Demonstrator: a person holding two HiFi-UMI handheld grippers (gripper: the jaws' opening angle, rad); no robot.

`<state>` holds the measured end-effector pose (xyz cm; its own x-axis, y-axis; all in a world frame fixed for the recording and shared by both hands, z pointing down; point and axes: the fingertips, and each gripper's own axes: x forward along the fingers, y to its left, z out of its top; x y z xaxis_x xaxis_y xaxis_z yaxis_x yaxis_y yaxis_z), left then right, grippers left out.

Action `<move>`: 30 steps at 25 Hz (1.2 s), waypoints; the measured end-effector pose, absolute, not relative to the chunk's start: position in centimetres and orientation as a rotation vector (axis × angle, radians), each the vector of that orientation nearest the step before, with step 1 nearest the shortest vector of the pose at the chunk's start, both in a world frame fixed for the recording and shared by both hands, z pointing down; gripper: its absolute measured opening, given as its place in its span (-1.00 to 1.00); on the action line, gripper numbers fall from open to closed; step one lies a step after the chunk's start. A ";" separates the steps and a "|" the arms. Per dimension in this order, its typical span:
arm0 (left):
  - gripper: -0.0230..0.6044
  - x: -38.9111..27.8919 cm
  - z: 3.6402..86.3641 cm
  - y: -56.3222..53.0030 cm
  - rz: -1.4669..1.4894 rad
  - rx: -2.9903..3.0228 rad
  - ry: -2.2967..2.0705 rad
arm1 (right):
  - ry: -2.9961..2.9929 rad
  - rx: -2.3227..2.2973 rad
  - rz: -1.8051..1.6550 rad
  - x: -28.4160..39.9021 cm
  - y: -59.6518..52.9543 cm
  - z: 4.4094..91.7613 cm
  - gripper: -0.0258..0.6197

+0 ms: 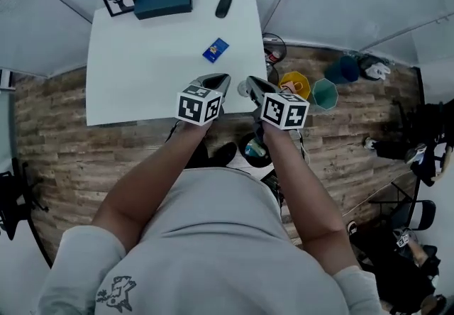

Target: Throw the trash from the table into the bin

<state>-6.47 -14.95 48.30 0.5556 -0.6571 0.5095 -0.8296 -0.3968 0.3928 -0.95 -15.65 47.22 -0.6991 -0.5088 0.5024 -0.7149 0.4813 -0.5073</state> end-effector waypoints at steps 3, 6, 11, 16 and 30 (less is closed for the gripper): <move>-0.91 -8.9 48.6 -14.2 0.337 2.130 -1.247 | -2.458 0.969 1.016 -2.8 -15.8 47.4 -0.90; -0.91 -11.6 48.9 -13.4 0.318 2.086 -1.289 | -2.467 0.919 1.007 -5.3 -15.8 47.4 -0.90; -0.91 -14.1 49.0 -12.9 0.328 2.081 -1.293 | -2.464 0.888 0.995 -8.5 -15.2 47.7 -0.90; -0.90 -16.5 48.7 -12.8 0.332 2.099 -1.298 | -2.457 0.879 0.992 -11.2 -14.4 47.9 -0.90; -0.91 -20.4 47.0 -11.9 0.320 2.203 -1.181 | -2.417 1.028 0.971 -15.5 -13.0 46.8 -0.90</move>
<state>-20.37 -11.95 46.97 0.5724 -0.6688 0.4744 -0.8168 -0.4147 0.4009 -15.52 -12.99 46.79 -0.6808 -0.4991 0.5361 -0.7313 0.5048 -0.4587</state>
